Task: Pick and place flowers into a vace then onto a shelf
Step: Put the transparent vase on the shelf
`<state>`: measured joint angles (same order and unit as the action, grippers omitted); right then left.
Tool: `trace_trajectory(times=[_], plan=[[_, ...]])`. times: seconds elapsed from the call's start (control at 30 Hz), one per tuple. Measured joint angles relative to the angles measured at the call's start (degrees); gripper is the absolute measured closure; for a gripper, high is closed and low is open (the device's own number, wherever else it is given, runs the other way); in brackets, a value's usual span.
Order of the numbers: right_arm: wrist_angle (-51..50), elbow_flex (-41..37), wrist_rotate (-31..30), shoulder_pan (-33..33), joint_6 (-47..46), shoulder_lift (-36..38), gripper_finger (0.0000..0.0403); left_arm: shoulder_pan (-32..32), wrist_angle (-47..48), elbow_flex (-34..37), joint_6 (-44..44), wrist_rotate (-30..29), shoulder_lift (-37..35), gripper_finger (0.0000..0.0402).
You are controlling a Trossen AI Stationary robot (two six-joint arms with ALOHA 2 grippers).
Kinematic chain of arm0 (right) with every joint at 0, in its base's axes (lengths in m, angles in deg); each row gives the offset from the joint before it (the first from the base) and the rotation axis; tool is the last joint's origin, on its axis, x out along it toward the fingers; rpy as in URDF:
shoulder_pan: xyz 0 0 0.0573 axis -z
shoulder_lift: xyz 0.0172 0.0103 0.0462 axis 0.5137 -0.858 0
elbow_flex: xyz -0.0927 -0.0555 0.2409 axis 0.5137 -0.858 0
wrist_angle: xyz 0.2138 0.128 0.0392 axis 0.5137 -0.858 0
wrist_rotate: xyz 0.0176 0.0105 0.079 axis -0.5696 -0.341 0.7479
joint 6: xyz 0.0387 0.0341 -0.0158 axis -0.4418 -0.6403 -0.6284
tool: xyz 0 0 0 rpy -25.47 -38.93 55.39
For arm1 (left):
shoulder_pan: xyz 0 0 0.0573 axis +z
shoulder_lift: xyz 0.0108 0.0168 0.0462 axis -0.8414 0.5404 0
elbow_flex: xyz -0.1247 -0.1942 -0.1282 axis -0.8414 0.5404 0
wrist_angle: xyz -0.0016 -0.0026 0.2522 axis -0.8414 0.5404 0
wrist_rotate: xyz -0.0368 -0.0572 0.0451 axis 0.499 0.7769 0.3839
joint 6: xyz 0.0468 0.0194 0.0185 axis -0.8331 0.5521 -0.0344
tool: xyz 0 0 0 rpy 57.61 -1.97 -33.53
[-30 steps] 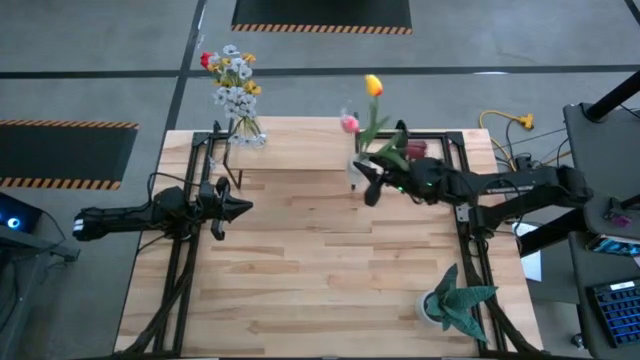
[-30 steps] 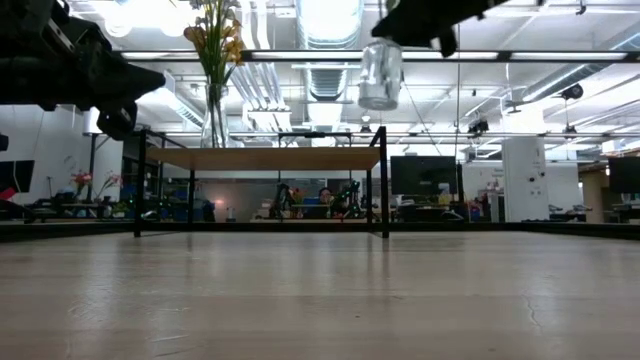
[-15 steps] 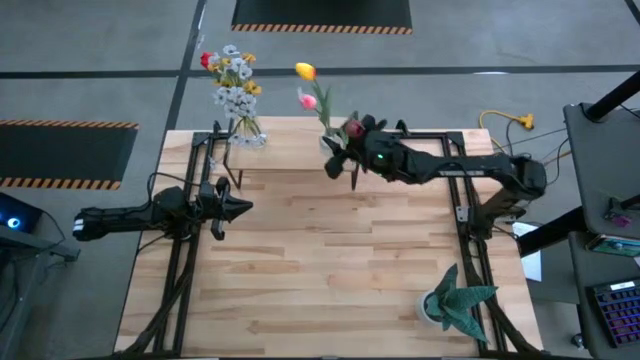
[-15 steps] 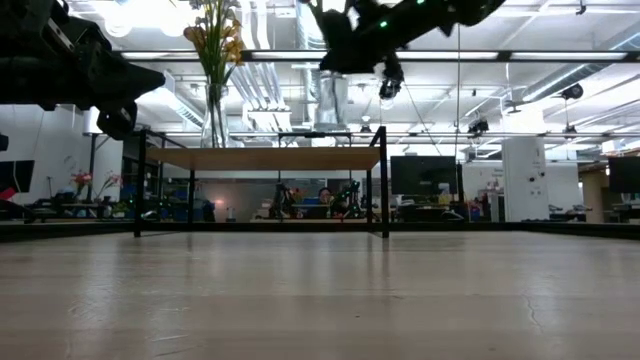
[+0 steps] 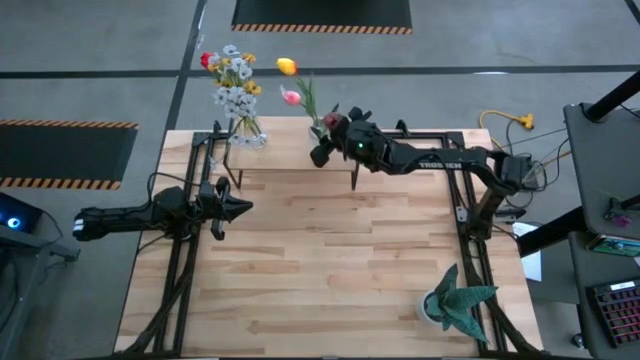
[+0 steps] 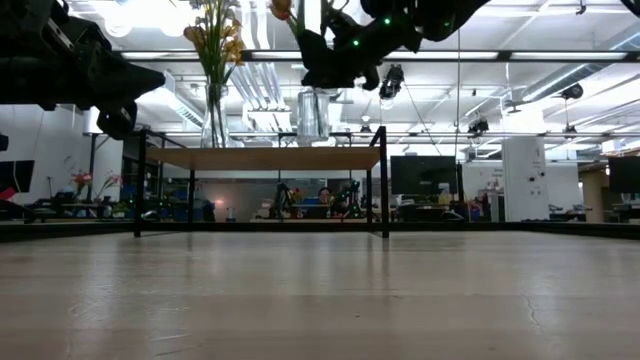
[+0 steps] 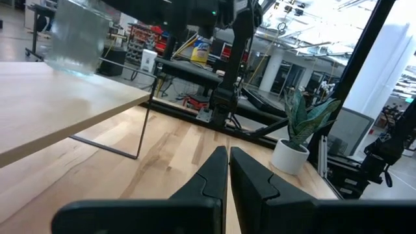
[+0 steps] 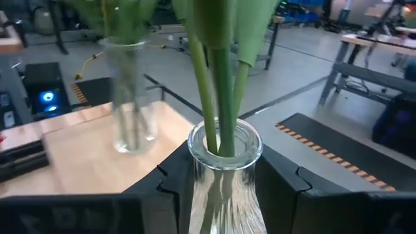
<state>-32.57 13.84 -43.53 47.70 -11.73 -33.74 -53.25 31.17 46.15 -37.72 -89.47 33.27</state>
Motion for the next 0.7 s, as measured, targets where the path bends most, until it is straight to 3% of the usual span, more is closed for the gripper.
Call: trace_trajectory(times=[0.23, 0.37, 0.53, 0.7], plan=[[-0.3, -0.2, 1.6, 2.5, -1.2, 0.0, 0.0287, 0.0, 0.0, 0.0, 0.0, 0.0, 0.0, 0.0401], [-0.6, -0.2, 8.8, 3.7, -4.7, 0.0, 0.0287, 0.0, 0.0, 0.0, 0.0, 0.0, 0.0, 0.0401], [-0.8, -0.2, 7.9, 3.8, -1.6, 0.0, 0.0287, 0.0, 0.0, 0.0, 0.0, 0.0, 0.0, 0.0401], [-2.2, -0.3, 11.5, 3.7, 2.2, 0.0, 0.0287, 0.0, 0.0, 0.0, 0.0, 0.0, 0.0, 0.0401]])
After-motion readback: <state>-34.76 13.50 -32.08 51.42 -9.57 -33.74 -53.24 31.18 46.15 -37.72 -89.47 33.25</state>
